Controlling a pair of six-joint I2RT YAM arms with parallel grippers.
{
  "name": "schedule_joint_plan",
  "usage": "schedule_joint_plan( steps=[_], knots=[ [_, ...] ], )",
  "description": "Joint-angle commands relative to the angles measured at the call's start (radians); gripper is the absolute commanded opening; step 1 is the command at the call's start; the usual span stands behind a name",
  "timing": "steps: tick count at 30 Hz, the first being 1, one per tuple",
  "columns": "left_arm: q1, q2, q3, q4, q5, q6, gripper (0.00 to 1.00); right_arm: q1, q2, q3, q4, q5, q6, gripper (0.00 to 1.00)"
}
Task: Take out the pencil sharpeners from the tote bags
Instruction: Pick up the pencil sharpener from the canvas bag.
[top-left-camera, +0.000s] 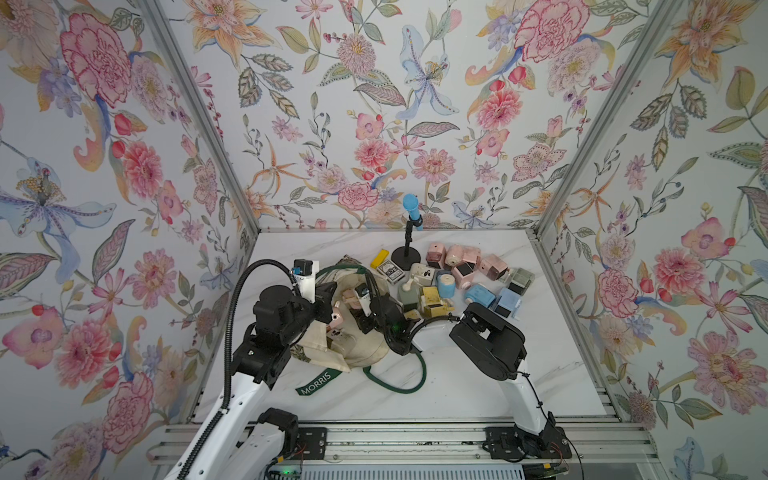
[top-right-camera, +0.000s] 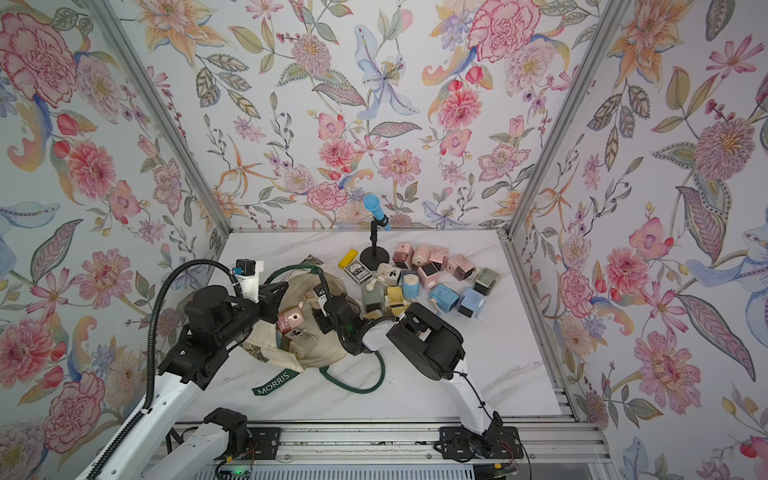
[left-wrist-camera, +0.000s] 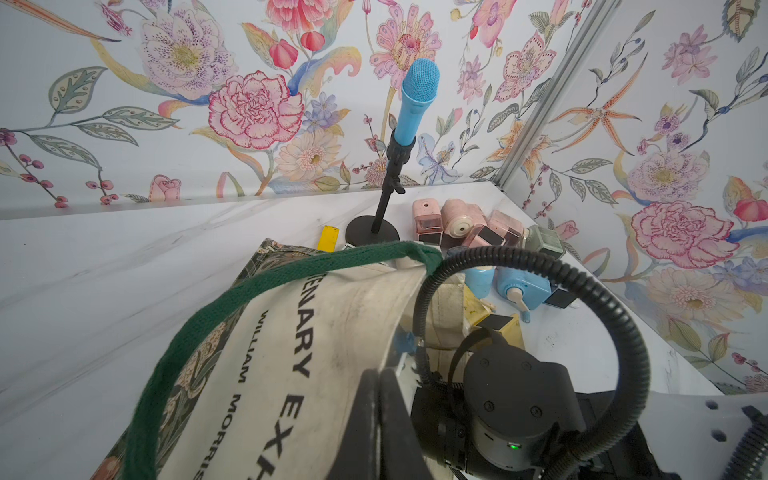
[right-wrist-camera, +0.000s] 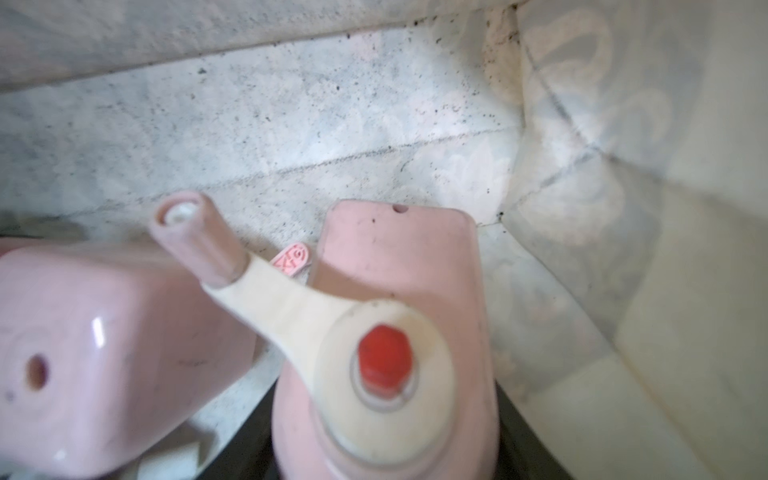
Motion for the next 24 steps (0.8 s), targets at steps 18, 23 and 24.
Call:
schedule_joint_plan(
  steps=[18,23,24],
  knots=[
    [-0.007,-0.006,0.016,0.025,-0.032,0.006,0.00,0.074,-0.458,-0.325,-0.030,-0.051,-0.053,0.49],
    [-0.007,-0.006,0.016,0.025,-0.032,0.008,0.00,0.079,-0.646,-0.469,-0.069,0.017,-0.033,0.50],
    [-0.008,-0.005,0.016,0.026,-0.033,0.008,0.00,0.077,-0.690,-0.504,-0.073,0.034,-0.032,0.50]
  ],
)
